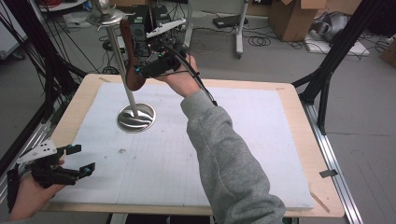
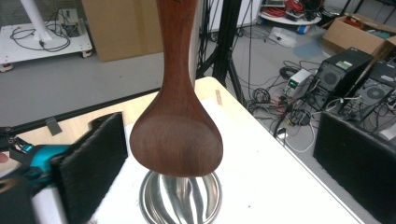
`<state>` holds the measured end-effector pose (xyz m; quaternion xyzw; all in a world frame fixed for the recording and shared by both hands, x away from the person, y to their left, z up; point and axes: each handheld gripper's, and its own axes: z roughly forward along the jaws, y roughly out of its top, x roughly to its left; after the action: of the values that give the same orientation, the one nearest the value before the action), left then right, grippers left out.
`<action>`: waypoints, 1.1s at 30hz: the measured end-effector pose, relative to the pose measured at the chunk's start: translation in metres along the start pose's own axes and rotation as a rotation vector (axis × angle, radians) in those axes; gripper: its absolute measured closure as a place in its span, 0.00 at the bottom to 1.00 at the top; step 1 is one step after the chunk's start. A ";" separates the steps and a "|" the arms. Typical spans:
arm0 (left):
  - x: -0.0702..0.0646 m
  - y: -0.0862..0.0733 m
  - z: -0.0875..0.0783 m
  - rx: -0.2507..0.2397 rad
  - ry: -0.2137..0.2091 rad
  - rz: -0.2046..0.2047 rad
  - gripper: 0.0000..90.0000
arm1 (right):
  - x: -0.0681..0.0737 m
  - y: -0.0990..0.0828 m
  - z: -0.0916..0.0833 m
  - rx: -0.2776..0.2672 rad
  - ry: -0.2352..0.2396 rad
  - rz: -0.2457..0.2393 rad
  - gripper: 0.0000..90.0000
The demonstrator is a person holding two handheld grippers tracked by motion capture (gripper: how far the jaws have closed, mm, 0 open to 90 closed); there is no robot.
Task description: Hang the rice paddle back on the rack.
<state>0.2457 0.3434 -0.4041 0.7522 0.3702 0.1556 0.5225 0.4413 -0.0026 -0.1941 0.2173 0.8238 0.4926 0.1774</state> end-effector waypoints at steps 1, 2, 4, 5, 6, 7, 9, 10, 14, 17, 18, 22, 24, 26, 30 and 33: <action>0.000 0.000 0.001 0.001 -0.002 0.000 0.03 | 0.000 -0.001 -0.002 -0.004 0.004 0.004 0.02; 0.000 0.000 0.001 0.003 -0.004 0.002 0.03 | -0.001 -0.002 -0.003 -0.004 0.002 0.007 0.02; 0.000 0.001 0.004 0.005 -0.011 0.001 0.03 | -0.002 -0.004 -0.005 -0.006 -0.001 0.005 0.02; 0.000 0.001 0.005 0.006 -0.012 0.003 0.03 | -0.002 -0.006 -0.006 -0.008 -0.003 0.004 0.02; 0.000 0.001 0.005 0.009 -0.015 0.006 0.03 | -0.003 -0.007 -0.007 -0.008 -0.002 0.003 0.02; 0.000 0.002 0.007 0.008 -0.017 0.005 0.03 | -0.003 -0.008 -0.008 -0.006 0.000 0.003 0.02; 0.000 0.002 0.009 0.008 -0.022 0.004 0.03 | -0.005 -0.013 -0.010 -0.001 -0.003 0.004 0.02; 0.001 0.002 0.009 0.007 -0.025 0.006 0.03 | -0.006 -0.015 -0.011 0.003 -0.003 0.009 0.02; 0.002 0.005 0.013 0.006 -0.033 0.010 0.03 | -0.010 -0.025 -0.017 -0.001 -0.005 0.020 0.02; 0.002 0.006 0.015 -0.001 -0.040 0.008 0.03 | -0.012 -0.032 -0.021 -0.002 -0.002 0.026 0.02; 0.002 0.006 0.016 -0.004 -0.043 0.007 0.03 | -0.012 -0.034 -0.022 -0.002 -0.004 0.027 0.02; 0.002 0.008 0.018 -0.009 -0.050 0.004 0.03 | -0.016 -0.045 -0.028 0.005 -0.004 0.031 0.02; 0.003 0.009 0.019 -0.006 -0.053 0.008 0.03 | -0.018 -0.049 -0.031 0.005 -0.006 0.037 0.02; 0.003 0.009 0.020 -0.007 -0.056 0.008 0.03 | -0.020 -0.053 -0.034 0.004 -0.009 0.042 0.02; 0.004 0.010 0.023 -0.009 -0.065 0.005 0.03 | -0.023 -0.062 -0.038 0.011 -0.010 0.049 0.02; 0.004 0.010 0.025 -0.007 -0.074 0.007 0.03 | -0.025 -0.068 -0.041 0.019 -0.010 0.053 0.02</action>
<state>0.2676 0.3274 -0.4057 0.7568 0.3473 0.1307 0.5381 0.4290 -0.0744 -0.2339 0.2433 0.8215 0.4880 0.1663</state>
